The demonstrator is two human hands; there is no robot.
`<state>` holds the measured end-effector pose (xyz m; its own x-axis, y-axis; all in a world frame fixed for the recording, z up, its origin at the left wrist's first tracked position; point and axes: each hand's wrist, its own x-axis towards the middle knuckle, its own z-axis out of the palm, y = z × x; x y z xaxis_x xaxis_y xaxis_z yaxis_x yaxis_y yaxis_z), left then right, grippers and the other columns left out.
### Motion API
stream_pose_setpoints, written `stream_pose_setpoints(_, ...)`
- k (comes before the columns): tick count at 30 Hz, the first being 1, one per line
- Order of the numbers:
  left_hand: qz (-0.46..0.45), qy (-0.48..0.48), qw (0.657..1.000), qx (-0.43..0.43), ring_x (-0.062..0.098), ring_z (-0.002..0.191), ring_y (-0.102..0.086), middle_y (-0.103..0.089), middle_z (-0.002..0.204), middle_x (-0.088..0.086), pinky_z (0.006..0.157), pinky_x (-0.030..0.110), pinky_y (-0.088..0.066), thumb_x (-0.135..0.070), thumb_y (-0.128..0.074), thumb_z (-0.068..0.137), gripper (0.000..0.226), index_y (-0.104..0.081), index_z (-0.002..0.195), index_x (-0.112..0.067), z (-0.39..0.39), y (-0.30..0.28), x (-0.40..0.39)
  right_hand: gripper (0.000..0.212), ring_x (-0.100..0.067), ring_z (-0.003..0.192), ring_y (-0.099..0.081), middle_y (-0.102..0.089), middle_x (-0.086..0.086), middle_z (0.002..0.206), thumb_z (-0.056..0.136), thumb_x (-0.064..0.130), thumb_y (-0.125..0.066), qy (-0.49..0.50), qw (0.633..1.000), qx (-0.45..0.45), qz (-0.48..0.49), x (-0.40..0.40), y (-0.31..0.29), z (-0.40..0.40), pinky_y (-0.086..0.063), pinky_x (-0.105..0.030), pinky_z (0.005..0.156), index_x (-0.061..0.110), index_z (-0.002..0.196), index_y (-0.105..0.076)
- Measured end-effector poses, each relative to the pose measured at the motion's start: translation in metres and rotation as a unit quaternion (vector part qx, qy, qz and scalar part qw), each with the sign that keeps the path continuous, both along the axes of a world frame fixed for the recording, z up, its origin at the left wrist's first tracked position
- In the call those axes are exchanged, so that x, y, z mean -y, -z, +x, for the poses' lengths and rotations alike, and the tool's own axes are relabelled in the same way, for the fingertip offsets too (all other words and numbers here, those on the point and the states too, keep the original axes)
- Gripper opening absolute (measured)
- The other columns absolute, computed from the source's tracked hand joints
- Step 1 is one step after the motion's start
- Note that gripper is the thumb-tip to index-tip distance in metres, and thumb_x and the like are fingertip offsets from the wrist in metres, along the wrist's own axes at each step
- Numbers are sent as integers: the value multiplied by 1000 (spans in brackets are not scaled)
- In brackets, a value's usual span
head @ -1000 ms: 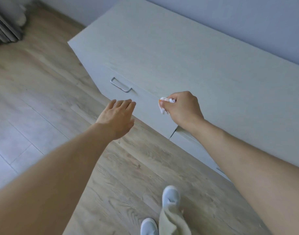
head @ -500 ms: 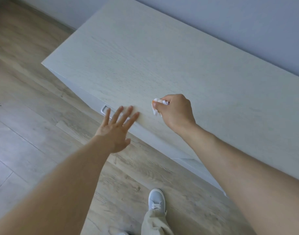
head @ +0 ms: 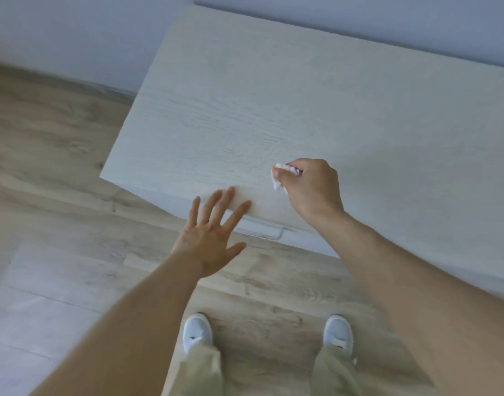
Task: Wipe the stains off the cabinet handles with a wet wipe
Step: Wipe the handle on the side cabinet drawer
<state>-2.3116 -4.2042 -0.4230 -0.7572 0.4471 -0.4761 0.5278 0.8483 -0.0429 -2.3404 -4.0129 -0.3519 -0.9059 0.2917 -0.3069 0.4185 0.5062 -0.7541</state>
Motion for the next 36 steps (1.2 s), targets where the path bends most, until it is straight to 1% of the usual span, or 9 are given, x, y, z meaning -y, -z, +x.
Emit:
stream_pose_setpoints(5, -88, 50, 994, -27, 27, 118, 56, 59, 129, 13, 97, 59, 31, -77, -30, 83, 113, 57, 119, -13, -6, 14, 25, 28, -15, 49, -41, -49, -2, 54, 85, 24, -59, 72, 997, -28, 1, 35, 12, 16, -32, -26, 49, 7, 62, -64)
stream_pose_setpoints(10, -108, 8, 994, -23, 36, 105, 62, 63, 119, 21, 91, 63, 31, -83, -32, 77, 125, 62, 108, -6, -4, 26, 13, 31, -10, 51, -41, -51, 0, 59, 89, 27, -59, 94, 994, -51, 22, 42, 28, 49, -28, -15, 45, 6, 66, -62)
stream_pose_setpoints(12, -100, -4, 995, -19, 37, 102, 63, 64, 117, 21, 88, 64, 32, -84, -34, 75, 128, 63, 105, -6, -5, 30, 13, 34, -12, 52, -40, -53, -6, 61, 89, 26, -59, 105, 992, -66, 24, 42, 35, 61, -29, -18, 46, 2, 66, -60)
stream_pose_setpoints(19, -55, -19, 998, -31, 36, 94, 67, 69, 107, 19, 85, 64, 33, -82, -31, 78, 124, 66, 96, -8, -9, 44, 11, 35, -14, 52, -31, -43, -8, 56, 89, 24, -57, 135, 987, -79, 29, 51, 64, 96, -27, -22, 47, -4, 67, -59)
stream_pose_setpoints(26, 40, 30, 991, -127, 33, 112, 59, 62, 123, 17, 94, 62, 32, -75, -29, 83, 114, 58, 116, -9, -8, 62, 23, 36, -15, 56, -34, -43, -13, 59, 90, 23, -57, 173, 977, -114, 54, 62, 76, 106, -24, -22, 49, -3, 64, -57)
stream_pose_setpoints(28, 106, 48, 977, -180, 29, 122, 52, 55, 134, 14, 100, 59, 30, -69, -35, 86, 112, 51, 126, -11, -7, 74, 28, 36, -15, 57, -34, -39, -5, 58, 90, 20, -57, 191, 970, -140, 54, 64, 85, 103, -27, -26, 53, 0, 61, -53)
stream_pose_setpoints(30, 175, 75, 949, -251, 27, 133, 41, 44, 144, 12, 104, 56, 27, -63, -45, 84, 113, 40, 137, -12, -10, 88, 30, 33, -16, 63, -40, -45, -4, 63, 93, 20, -57, 219, 954, -190, 79, 64, 98, 105, -30, -18, 54, 6, 63, -57)
stream_pose_setpoints(33, 268, 91, 886, -368, 30, 144, 14, 9, 156, 12, 111, 56, 13, -56, -57, 82, 105, 7, 150, -8, -15, 113, 25, 17, -17, 72, -48, -52, -4, 77, 92, 16, -61, 280, 911, -274, 128, 59, 126, 111, -33, -2, 62, 4, 83, -69)
stream_pose_setpoints(36, 338, 81, 811, -471, 26, 144, 16, -6, 154, 16, 113, 54, 8, -54, -54, 87, 91, -6, 148, -6, -29, 146, 11, 13, -17, 77, -54, -55, -2, 82, 90, 14, -63, 315, 878, -329, 149, 49, 163, 115, -33, 1, 67, 4, 87, -71)
